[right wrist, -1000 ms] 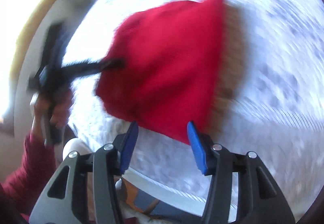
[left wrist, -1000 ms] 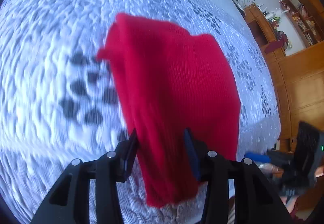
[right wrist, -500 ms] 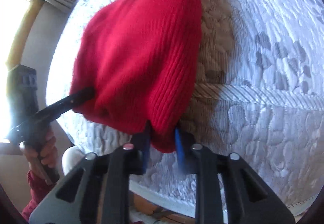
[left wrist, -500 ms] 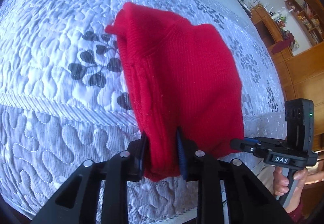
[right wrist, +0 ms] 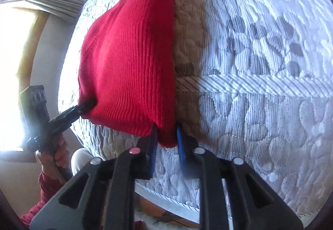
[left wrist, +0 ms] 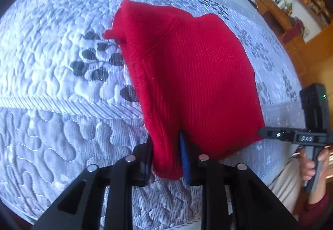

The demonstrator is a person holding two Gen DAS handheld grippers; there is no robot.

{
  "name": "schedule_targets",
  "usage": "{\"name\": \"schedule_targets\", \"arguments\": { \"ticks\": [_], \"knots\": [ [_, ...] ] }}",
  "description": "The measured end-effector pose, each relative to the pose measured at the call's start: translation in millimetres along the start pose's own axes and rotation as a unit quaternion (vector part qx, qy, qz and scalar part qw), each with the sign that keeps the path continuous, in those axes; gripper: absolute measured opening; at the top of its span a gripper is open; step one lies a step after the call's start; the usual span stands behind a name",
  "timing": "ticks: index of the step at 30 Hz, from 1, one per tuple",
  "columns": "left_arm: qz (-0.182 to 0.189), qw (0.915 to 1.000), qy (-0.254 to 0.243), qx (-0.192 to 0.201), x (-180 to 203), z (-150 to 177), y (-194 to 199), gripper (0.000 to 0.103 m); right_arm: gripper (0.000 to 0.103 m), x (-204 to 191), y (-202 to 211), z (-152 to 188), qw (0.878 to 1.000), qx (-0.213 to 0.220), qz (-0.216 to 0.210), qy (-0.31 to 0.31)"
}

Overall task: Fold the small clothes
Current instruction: 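Fold the bundle end over and lower it, opening both grippers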

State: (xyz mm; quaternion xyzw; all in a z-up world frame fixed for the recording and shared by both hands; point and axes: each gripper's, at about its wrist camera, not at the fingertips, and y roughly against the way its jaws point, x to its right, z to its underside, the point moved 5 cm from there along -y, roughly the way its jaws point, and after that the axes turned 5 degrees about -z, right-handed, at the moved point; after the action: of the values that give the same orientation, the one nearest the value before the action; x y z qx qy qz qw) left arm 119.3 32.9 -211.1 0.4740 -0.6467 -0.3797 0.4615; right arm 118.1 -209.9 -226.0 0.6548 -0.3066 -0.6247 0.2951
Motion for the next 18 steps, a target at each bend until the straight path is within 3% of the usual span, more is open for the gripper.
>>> {"name": "schedule_targets", "arguments": {
  "ticks": [2, 4, 6, 10, 13, 15, 17, 18],
  "knots": [
    [-0.011, 0.9999, 0.000, 0.000, 3, 1, 8, 0.033, 0.030, -2, 14, 1, 0.999, 0.012, 0.025, 0.019],
    [-0.029, 0.9996, 0.004, 0.004, 4, 3, 16, 0.052, 0.050, -8, 29, 2, 0.999, 0.027, 0.034, 0.033],
    [-0.044, 0.9989, 0.010, 0.011, 0, 8, 21, 0.054, 0.054, -8, 35, 0, 0.999, 0.033, 0.013, 0.022],
    [-0.028, 0.9985, 0.048, -0.001, -10, 11, 15, 0.054, 0.060, -3, 29, -6, 1.000, 0.025, 0.004, -0.001],
    [-0.007, 0.9967, 0.080, -0.013, -13, 8, 6, 0.053, 0.060, -1, 9, -13, 1.000, 0.007, -0.011, -0.024],
    [-0.012, 0.9968, 0.077, -0.018, -10, 5, 0, 0.052, 0.060, -5, -4, -17, 1.000, -0.007, -0.011, -0.025],
    [-0.023, 0.9973, 0.067, -0.018, -5, 1, -3, 0.049, 0.044, -7, -11, -19, 1.000, -0.020, -0.003, -0.019],
    [-0.023, 0.9976, 0.062, -0.021, -2, 0, -5, 0.043, 0.032, -8, -16, -21, 0.999, -0.030, 0.007, -0.017]
  ]
}}
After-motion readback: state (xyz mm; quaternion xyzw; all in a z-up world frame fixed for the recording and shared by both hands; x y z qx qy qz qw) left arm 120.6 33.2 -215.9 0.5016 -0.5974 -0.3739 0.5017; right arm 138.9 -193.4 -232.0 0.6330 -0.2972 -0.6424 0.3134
